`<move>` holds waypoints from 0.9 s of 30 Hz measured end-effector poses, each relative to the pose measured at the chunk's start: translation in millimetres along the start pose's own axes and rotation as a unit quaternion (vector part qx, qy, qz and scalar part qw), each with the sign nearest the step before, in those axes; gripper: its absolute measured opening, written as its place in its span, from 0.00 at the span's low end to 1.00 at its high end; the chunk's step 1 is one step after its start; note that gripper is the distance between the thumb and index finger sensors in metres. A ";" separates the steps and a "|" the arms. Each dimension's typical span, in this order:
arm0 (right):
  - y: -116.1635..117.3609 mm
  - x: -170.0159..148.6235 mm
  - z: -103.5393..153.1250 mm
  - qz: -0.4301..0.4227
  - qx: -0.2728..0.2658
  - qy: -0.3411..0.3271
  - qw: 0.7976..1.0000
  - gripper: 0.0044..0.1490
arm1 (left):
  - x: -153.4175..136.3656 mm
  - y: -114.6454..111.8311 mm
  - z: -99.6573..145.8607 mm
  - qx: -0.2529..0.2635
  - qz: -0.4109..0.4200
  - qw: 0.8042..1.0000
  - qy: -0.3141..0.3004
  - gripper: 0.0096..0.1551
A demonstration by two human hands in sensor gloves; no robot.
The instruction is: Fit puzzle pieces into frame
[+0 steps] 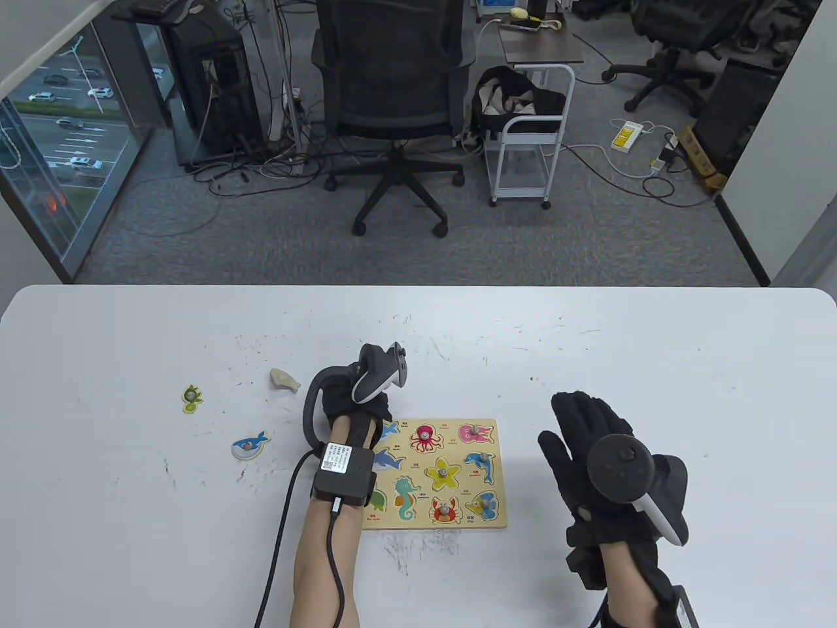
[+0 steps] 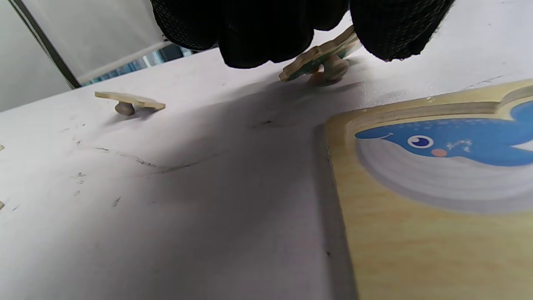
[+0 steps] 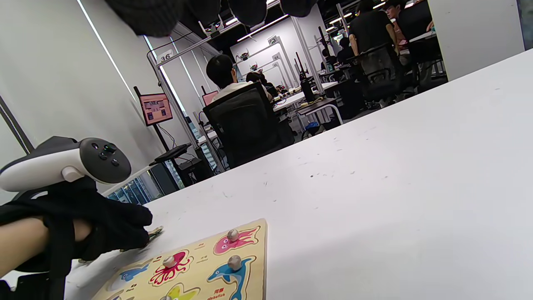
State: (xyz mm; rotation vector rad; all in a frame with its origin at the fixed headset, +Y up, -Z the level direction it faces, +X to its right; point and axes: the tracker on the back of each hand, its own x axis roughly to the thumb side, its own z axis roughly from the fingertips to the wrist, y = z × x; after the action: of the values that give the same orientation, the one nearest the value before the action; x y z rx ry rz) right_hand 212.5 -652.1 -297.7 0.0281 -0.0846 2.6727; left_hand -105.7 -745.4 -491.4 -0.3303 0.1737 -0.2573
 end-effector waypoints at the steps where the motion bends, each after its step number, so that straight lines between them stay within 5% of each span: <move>1: -0.4 -0.5 0.1 -0.002 0.000 0.000 1.000 0.41 | 0.1 -1.3 -0.6 0.000 -0.002 1.000 -0.004 0.44; 20: 1.9 1.0 -0.8 0.003 0.007 0.000 1.000 0.39 | -1.0 -11.0 -5.3 0.055 -0.019 0.998 -0.010 0.33; 27: 1.2 0.3 -0.7 -0.002 0.005 -0.001 1.000 0.39 | -23.3 11.3 19.0 0.114 0.019 0.993 -0.035 0.31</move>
State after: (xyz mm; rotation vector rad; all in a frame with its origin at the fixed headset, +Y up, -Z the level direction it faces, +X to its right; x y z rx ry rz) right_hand 211.7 -653.0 -298.4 0.0338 -0.0719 2.6696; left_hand -121.5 -723.0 -474.7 -0.1088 0.0807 -0.2242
